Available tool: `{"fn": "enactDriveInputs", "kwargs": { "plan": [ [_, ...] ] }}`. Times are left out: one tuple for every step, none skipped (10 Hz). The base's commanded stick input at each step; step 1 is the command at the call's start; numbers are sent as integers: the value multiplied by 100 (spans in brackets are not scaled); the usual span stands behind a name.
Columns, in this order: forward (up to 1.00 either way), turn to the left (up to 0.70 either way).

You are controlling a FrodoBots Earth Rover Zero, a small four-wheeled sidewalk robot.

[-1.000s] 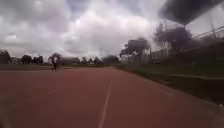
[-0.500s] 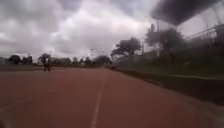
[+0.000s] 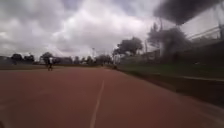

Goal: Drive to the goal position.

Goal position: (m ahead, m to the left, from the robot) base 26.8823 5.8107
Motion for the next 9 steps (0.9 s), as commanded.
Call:
{"fn": "enactDriveInputs", "kwargs": {
  "plan": [
    [85, 1],
    [85, 1],
    [85, 1],
    [85, 1],
    [85, 1],
    [85, 1],
    [85, 1],
    [85, 1],
    [85, 1]
  ]
}}
